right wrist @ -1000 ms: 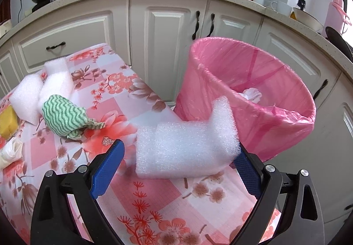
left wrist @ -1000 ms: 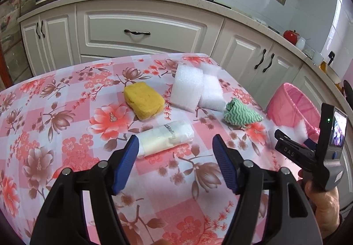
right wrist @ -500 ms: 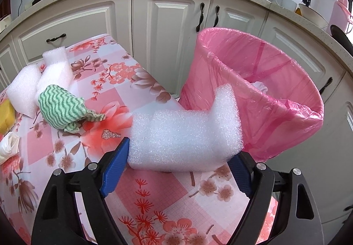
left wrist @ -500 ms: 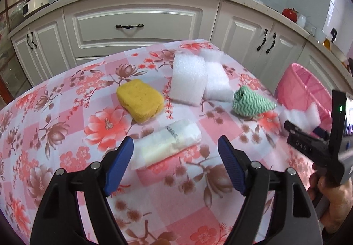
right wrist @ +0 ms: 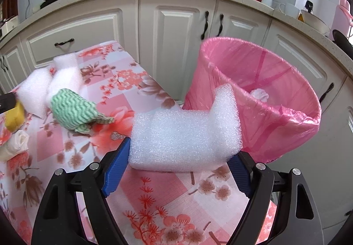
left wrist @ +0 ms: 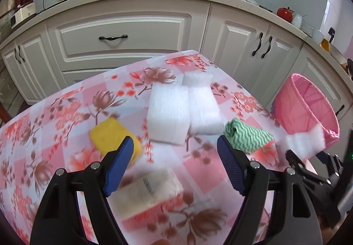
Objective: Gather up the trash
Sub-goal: 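Grasp the long white foam block with the right tool, then grasp a white foam block with the left tool while the right tool carries its foam to the wastebasket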
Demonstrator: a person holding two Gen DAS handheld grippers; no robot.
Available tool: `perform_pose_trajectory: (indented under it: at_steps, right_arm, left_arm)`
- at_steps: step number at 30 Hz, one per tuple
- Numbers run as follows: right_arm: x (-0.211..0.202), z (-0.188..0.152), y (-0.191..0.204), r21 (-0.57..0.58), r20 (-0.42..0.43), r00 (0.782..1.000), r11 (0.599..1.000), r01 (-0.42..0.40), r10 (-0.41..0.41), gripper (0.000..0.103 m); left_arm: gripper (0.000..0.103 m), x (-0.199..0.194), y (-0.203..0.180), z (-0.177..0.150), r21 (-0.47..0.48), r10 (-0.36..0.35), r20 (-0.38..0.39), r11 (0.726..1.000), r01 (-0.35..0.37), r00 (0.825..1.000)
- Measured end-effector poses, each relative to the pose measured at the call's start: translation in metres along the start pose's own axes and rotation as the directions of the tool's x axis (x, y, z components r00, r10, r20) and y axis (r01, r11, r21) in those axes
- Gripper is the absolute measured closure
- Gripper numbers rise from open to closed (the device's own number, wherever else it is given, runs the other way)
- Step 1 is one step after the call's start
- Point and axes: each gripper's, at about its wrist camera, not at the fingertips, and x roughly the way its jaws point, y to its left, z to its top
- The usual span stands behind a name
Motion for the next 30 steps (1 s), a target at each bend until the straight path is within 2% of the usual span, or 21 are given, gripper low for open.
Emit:
perform_pose_trajectory:
  at_steps: [7, 15, 16, 17, 18, 30]
  right_arm:
    - [-0.025, 0.003, -0.002, -0.018, 0.048, 0.998, 0.999, -0.045, 0.046, 0.025]
    - [-0.040, 0.014, -0.015, -0.003, 0.080, 0.995, 0.998, -0.060, 0.060, 0.025]
    - [-0.041, 0.014, -0.016, -0.002, 0.081, 0.995, 0.998, -0.061, 0.061, 0.025]
    - [-0.041, 0.015, -0.017, -0.002, 0.081, 0.995, 0.998, -0.061, 0.061, 0.025]
    - [-0.041, 0.014, -0.018, -0.003, 0.082, 0.995, 0.998, -0.061, 0.061, 0.025]
    - [-0.041, 0.012, -0.029, 0.000, 0.079, 0.995, 0.998, -0.063, 0.063, 0.025]
  left_arm:
    - [0.029, 0.031, 0.001, 0.021, 0.024, 0.016, -0.041, 1.000, -0.015, 0.999]
    - [0.037, 0.052, -0.003, 0.032, 0.041, 0.036, -0.091, 0.999, -0.032, 0.995]
    - [0.041, 0.055, -0.004, 0.032, 0.047, 0.042, -0.101, 0.998, -0.037, 0.994]
    - [0.050, 0.056, -0.005, 0.032, 0.052, 0.045, -0.106, 0.998, -0.040, 0.993]
    - [0.053, 0.058, -0.006, 0.032, 0.058, 0.046, -0.114, 0.998, -0.040, 0.992]
    - [0.054, 0.041, -0.029, 0.015, 0.129, 0.002, -0.128, 0.992, 0.015, 0.992]
